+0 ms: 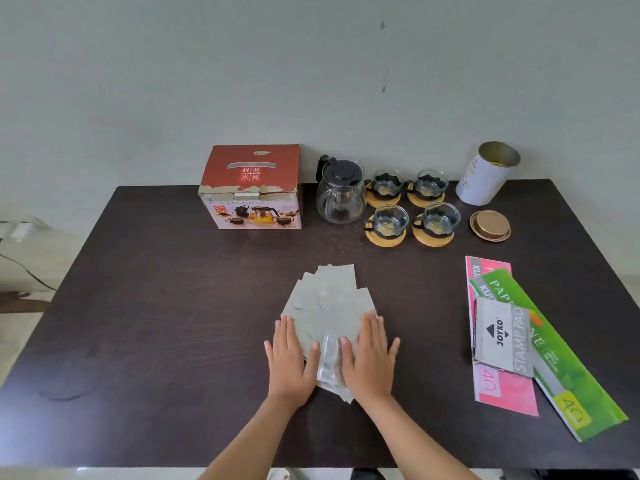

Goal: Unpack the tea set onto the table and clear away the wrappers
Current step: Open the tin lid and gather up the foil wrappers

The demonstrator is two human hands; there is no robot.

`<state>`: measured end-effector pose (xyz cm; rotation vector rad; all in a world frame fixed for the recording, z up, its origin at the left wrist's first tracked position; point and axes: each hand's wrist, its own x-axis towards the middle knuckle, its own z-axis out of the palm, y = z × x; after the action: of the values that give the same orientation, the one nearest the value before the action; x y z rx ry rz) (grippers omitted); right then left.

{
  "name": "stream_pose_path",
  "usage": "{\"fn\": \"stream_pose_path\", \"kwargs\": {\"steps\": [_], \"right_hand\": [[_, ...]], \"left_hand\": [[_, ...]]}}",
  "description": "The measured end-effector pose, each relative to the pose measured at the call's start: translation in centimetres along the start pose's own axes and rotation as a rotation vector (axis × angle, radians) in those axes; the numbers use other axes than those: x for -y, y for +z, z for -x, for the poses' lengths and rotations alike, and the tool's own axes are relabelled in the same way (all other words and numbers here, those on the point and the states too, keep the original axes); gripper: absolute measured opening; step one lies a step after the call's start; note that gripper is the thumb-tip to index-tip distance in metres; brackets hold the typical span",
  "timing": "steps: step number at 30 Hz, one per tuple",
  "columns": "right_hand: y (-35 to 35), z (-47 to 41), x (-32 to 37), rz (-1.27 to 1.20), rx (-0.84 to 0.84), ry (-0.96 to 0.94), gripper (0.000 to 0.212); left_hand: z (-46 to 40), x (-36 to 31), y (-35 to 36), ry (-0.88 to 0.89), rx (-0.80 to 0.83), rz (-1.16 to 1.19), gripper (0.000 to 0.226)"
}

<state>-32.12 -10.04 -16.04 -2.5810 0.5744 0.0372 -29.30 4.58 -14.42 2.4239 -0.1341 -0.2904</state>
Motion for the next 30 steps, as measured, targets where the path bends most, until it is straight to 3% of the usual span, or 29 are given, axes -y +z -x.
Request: {"fn": "stream_pose_path", "kwargs": {"steps": [2,4,8,11,15,18,21,23,27,30], "right_hand": [[0.0,-0.7,0.9,-0.192,-0.026,-0.062,0.075],[-0.7,-1.7,1.1,-0.389,-0.086,-0.066,0.071],[-2.7,-6.2,1.4,-0.416,-0.19,-0.109,0.065],[-3.4,-11.2,2.3,-0.229,0.017,-0.192,0.064],[-3.2,-15.6,4.1,-0.051,0.323,-0.271,0.06],[-3.3,-15.4,4.7,0.023,0.363,-0.333,0.057],[-3.9,-12.9,4.2,-0.033,0.354,-0.426,0.071],[-3.9,-11.2,3.1,-0.113,0.395,-0.462,0.065],[-4.3,-8.9,-0.3,-0.324,0.2,-0.384,0.067],[-4.5,-7.7,-3.0,-0.182,0.125,-0.337,0.077]], "left_hand": [[0.2,0.2,0.1,0.022,-0.009,0.058,0.09],[0.6,1.0,-0.1,0.047,-0.029,-0.001,0.102],[1.1,1.0,-0.1,0.07,0.05,-0.334,0.139],[0.6,0.4,-0.1,0.054,0.106,-0.446,0.148],[0.5,0.3,-0.3,0.041,0.111,-0.44,0.143],[0.4,0.3,-0.3,0.045,0.102,-0.44,0.14],[0.4,0.4,-0.2,0.025,0.103,-0.433,0.139],[0.5,0.3,-0.2,0.016,0.098,-0.425,0.139],[0.5,0.2,-0.4,0.014,0.095,-0.423,0.137],[0.5,0.0,-0.5,0.012,0.097,-0.429,0.136]]}}
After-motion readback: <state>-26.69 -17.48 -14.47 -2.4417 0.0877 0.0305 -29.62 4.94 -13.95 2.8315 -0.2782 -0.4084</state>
